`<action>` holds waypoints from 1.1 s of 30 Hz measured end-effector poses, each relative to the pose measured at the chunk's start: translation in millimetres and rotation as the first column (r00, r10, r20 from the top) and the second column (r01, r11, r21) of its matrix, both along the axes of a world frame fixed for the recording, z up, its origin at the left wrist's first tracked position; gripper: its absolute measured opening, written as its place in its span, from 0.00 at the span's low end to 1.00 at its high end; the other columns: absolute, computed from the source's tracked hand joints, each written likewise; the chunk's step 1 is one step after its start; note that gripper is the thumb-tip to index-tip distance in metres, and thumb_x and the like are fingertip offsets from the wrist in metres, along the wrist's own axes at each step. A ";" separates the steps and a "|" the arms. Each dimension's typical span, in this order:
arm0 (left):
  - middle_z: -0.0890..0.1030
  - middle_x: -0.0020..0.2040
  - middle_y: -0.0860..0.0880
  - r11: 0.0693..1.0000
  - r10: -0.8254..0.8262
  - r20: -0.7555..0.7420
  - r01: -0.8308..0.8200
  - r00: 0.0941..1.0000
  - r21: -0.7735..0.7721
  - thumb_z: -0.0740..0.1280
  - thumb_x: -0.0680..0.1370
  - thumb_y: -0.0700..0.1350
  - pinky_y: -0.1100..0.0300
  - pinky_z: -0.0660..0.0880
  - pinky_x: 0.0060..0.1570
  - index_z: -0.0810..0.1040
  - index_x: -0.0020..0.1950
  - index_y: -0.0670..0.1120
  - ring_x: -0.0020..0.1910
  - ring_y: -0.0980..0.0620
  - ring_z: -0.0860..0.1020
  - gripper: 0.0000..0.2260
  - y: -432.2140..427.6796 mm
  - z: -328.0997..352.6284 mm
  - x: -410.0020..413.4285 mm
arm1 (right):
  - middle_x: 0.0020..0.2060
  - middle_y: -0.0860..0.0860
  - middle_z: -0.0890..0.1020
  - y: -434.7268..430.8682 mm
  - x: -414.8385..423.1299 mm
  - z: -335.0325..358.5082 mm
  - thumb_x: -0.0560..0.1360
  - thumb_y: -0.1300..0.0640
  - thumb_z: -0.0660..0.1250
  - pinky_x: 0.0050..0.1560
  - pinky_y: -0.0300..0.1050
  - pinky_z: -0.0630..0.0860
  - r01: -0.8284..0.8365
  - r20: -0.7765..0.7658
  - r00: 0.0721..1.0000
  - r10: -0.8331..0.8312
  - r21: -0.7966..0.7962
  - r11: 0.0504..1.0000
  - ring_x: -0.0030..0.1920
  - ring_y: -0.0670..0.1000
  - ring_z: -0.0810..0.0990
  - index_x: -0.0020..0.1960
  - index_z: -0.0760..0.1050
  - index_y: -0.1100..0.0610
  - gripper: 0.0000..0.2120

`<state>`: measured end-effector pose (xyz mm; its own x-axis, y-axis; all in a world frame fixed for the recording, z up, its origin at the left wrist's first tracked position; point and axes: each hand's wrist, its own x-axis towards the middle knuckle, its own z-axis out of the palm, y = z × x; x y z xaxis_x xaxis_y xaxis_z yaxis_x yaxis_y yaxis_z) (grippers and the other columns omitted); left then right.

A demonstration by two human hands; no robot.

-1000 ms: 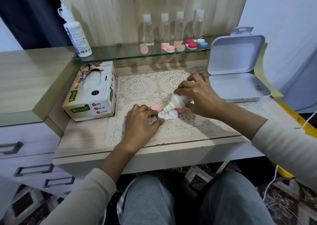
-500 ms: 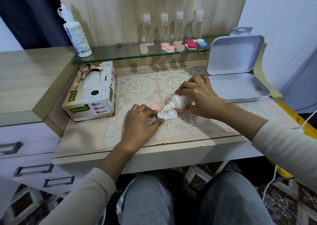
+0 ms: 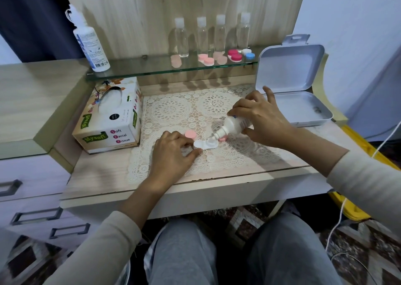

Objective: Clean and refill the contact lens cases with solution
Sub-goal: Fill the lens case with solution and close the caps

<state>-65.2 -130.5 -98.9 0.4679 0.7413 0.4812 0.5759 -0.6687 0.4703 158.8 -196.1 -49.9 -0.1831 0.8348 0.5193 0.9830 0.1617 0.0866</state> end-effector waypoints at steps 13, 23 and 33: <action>0.81 0.43 0.49 1.000 0.000 -0.014 0.001 1.000 0.010 0.74 0.69 0.52 0.54 0.70 0.43 0.83 0.50 0.44 0.44 0.51 0.71 0.15 -0.6 1.2 0.0 | 0.44 0.53 0.82 2.4 -1.4 1.6 0.54 0.67 0.78 0.55 0.71 0.63 -0.002 0.037 0.999 0.001 0.044 0.999 0.47 0.62 0.77 0.50 0.81 0.57 0.25; 0.80 0.43 0.49 1.000 0.000 -0.015 0.000 1.000 0.000 0.73 0.69 0.52 0.53 0.70 0.43 0.83 0.50 0.45 0.45 0.51 0.71 0.14 -0.9 1.7 -0.1 | 0.45 0.53 0.82 0.3 -2.5 2.1 0.54 0.66 0.79 0.56 0.71 0.62 0.019 0.043 0.999 -0.020 0.009 1.000 0.48 0.61 0.77 0.51 0.80 0.57 0.25; 0.80 0.44 0.49 1.000 0.010 -0.021 -0.010 1.000 -0.003 0.73 0.69 0.52 0.56 0.68 0.44 0.83 0.50 0.45 0.45 0.54 0.69 0.15 -1.2 2.1 0.4 | 0.46 0.53 0.82 -1.1 -2.4 3.4 0.56 0.66 0.77 0.58 0.69 0.60 0.055 0.009 0.998 -0.054 -0.053 0.997 0.49 0.61 0.76 0.52 0.80 0.57 0.24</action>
